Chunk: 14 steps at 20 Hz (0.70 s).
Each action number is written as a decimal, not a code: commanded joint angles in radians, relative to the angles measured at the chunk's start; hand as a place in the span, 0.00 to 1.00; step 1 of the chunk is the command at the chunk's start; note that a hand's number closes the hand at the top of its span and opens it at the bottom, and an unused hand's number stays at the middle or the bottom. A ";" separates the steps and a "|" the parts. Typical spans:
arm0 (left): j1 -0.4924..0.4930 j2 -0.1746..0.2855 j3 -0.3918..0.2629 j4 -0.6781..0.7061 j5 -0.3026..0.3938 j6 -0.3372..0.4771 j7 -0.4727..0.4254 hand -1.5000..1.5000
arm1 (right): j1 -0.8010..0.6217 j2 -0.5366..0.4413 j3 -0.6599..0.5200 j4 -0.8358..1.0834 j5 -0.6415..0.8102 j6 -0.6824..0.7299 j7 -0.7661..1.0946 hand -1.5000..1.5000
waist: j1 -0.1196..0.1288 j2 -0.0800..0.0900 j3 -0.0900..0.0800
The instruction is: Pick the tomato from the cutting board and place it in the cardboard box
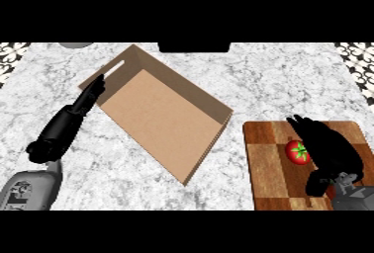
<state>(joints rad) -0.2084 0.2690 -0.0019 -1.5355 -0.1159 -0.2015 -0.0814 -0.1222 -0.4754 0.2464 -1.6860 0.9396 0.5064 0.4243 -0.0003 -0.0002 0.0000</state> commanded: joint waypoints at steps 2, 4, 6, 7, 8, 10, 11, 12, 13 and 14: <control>-0.003 0.002 0.028 -0.005 0.001 -0.030 -0.003 0.50 | -0.036 0.061 0.011 0.134 0.108 -0.078 -0.018 0.00 | 0.003 0.001 0.000; 0.027 -0.010 0.022 -0.043 -0.003 -0.033 0.009 0.50 | 0.042 0.014 -0.035 0.135 0.092 -0.107 -0.101 0.00 | 0.001 0.000 0.000; -0.007 -0.021 0.030 -0.008 -0.007 -0.038 0.003 0.50 | -0.018 0.033 -0.068 0.185 0.085 -0.071 -0.118 0.00 | 0.001 0.000 0.000; -0.007 -0.005 0.054 0.019 0.005 -0.061 -0.010 0.50 | -0.037 0.064 -0.063 0.185 0.091 -0.063 -0.109 0.00 | 0.002 0.000 0.000; -0.018 -0.032 0.024 0.013 -0.027 -0.035 0.007 0.50 | -0.068 0.088 -0.059 0.216 0.094 -0.053 -0.103 0.00 | 0.002 0.001 0.000; 0.026 -0.018 0.046 -0.038 -0.009 -0.053 0.016 0.50 | 0.031 0.022 -0.070 0.170 0.094 -0.076 -0.196 0.00 | 0.000 0.000 0.000; -0.057 -0.029 0.043 0.080 -0.046 -0.026 -0.047 0.50 | -0.003 0.064 -0.028 0.233 0.136 -0.134 -0.200 1.00 | -0.001 0.001 0.000; 0.038 -0.039 0.012 -0.061 -0.040 -0.032 0.020 0.50 | -0.008 0.052 -0.017 0.189 0.135 -0.115 -0.214 1.00 | 0.004 -0.001 0.000; 0.005 -0.025 0.037 -0.001 -0.041 -0.034 -0.010 0.50 | -0.046 0.036 -0.024 0.228 0.138 -0.128 -0.260 1.00 | 0.003 0.001 0.000; 0.012 -0.018 0.058 0.056 -0.025 -0.048 -0.081 0.50 | -0.008 0.041 -0.012 0.185 0.147 -0.158 -0.267 1.00 | 0.000 0.001 0.000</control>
<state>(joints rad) -0.2074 0.2451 0.0349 -1.5267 -0.1438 -0.2368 -0.0981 -0.1339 -0.4338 0.2148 -1.4981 1.0587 0.3965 0.2245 0.0004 -0.0003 -0.0006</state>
